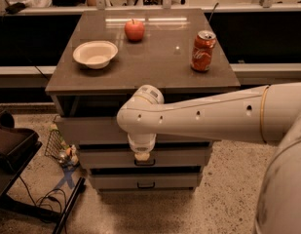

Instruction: Open top drawer

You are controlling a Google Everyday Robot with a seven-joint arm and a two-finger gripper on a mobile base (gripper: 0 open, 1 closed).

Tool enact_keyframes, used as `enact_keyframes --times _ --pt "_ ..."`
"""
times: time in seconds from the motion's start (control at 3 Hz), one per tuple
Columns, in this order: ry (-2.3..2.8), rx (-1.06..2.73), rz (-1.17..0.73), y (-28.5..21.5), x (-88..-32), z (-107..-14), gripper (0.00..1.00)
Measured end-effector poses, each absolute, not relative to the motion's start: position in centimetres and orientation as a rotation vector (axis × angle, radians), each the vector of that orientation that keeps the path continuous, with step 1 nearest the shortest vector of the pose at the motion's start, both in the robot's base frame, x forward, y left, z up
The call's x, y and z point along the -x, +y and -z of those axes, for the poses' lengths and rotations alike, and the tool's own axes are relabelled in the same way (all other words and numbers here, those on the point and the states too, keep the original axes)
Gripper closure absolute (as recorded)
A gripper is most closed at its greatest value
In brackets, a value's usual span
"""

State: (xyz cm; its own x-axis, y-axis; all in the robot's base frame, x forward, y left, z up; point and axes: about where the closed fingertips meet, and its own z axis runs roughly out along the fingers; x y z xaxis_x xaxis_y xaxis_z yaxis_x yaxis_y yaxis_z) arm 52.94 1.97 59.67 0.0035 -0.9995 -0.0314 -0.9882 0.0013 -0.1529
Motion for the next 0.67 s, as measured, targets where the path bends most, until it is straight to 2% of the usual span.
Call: enact_keyframes --times 0.33,0.67 --pt "2.129 2.124 0.135 1.9 -52.6 -59.9 0.87" --pt "2.154 2.087 0.169 1.4 -50.6 -61.0 1.0"
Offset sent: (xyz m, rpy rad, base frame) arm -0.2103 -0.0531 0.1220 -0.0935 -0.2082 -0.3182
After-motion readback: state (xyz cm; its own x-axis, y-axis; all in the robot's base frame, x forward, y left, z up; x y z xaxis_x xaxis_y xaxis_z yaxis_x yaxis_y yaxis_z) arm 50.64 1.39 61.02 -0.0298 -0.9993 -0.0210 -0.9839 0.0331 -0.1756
